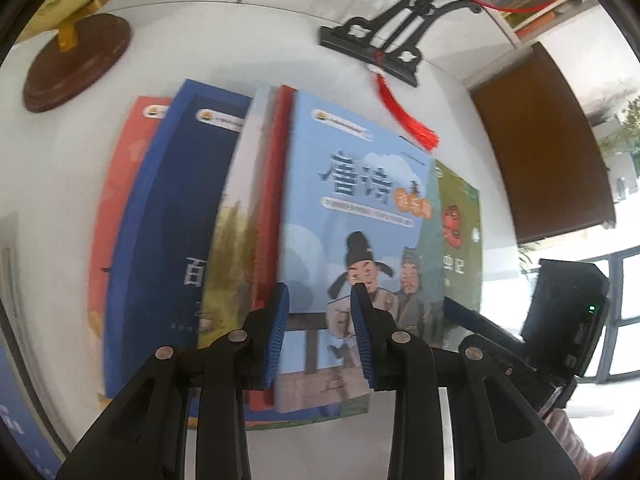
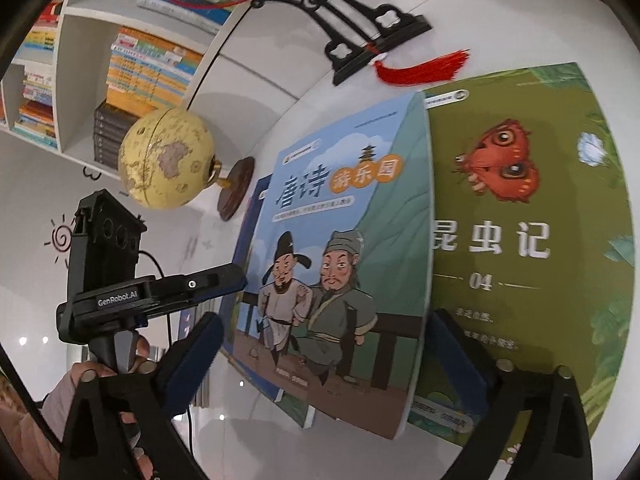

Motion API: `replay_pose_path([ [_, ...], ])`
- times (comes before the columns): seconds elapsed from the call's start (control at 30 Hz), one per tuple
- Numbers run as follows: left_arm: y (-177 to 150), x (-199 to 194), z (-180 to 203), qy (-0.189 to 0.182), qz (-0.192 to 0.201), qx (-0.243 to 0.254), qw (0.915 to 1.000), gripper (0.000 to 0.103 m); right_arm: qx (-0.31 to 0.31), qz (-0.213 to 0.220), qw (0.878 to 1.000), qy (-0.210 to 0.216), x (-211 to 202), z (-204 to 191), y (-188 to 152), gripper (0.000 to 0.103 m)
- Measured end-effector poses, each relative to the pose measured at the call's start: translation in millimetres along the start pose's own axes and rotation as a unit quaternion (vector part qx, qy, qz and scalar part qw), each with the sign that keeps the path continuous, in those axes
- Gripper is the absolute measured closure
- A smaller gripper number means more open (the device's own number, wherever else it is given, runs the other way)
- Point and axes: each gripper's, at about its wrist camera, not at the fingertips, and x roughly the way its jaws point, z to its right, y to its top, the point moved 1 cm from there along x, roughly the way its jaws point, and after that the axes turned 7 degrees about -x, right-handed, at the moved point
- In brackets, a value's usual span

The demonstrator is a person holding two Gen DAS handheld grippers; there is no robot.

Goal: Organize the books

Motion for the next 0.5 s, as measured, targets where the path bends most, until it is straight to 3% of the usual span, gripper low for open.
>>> replay_pose_path([
  [0.07,0,6,-2,0.006,-0.013,0.009,0.9999,0.063,-0.006,-0.009,1.000,-0.005,2,-2,2,0.000],
  [0.23,2,8,-4,-0.028,-0.015,-0.004,0.9995,0.054,-0.003,-0.013,1.000,0.013,2,3,3,0.000],
  [0.3,1,10,3,-0.038,-0.013,0.004,0.9992,0.030,0.001,-0.014,1.000,0.019,1,5,4,0.000],
  [0.4,-2,17,21,-0.037,-0.010,0.038,0.9985,0.007,0.002,-0.015,0.999,0.029,1,7,5,0.000],
  [0.47,-6,19,30,-0.013,0.001,0.056,0.9983,0.008,0.001,-0.011,0.999,0.033,0,8,5,0.000],
  [0.5,-9,18,32,0.004,0.013,0.064,0.9979,0.016,-0.002,-0.008,0.999,0.032,0,7,3,0.000],
])
